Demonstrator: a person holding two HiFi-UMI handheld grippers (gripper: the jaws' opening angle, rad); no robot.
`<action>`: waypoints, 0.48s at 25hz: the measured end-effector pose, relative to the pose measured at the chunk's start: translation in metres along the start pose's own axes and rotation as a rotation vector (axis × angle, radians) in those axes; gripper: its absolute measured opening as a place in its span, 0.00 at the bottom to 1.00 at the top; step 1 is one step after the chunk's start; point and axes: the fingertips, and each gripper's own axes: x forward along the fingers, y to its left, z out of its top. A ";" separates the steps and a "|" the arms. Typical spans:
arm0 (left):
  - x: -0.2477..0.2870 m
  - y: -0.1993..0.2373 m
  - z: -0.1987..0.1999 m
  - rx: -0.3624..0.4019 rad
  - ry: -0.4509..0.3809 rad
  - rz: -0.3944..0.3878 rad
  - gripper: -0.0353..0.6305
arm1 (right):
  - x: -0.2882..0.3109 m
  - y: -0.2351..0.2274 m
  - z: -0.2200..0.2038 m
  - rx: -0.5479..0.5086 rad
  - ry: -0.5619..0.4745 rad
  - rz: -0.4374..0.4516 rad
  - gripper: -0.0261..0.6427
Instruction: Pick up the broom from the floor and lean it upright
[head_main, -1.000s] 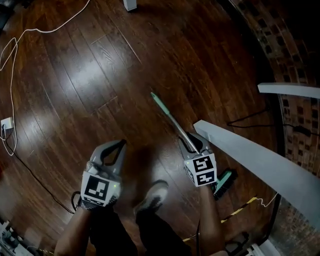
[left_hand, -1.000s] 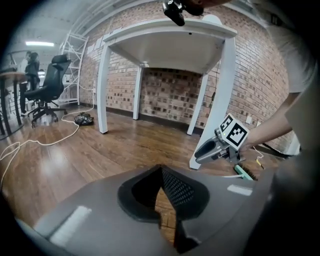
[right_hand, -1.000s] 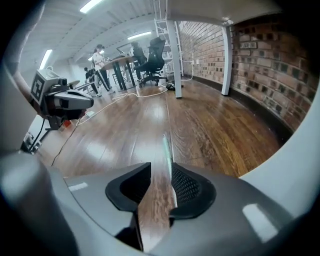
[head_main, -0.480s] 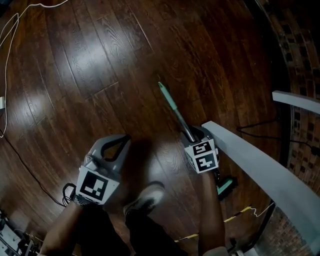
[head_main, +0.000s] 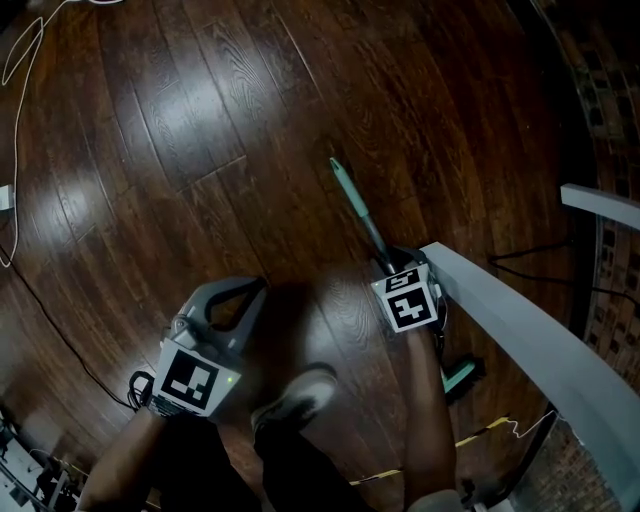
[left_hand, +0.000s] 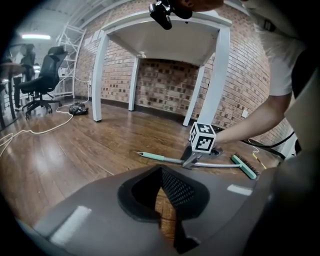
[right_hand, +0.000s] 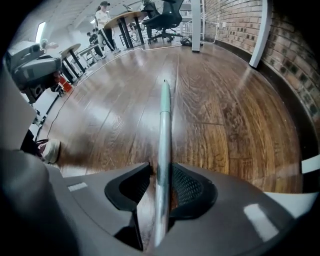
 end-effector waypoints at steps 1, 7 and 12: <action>-0.001 0.001 0.000 0.006 -0.002 0.000 0.06 | 0.001 0.000 0.000 -0.006 0.011 -0.008 0.27; -0.009 0.004 0.004 0.023 0.016 0.001 0.05 | 0.002 0.000 0.001 -0.067 0.079 -0.036 0.18; -0.021 0.002 0.013 0.020 0.013 0.001 0.06 | -0.005 0.007 0.001 -0.027 0.064 -0.043 0.17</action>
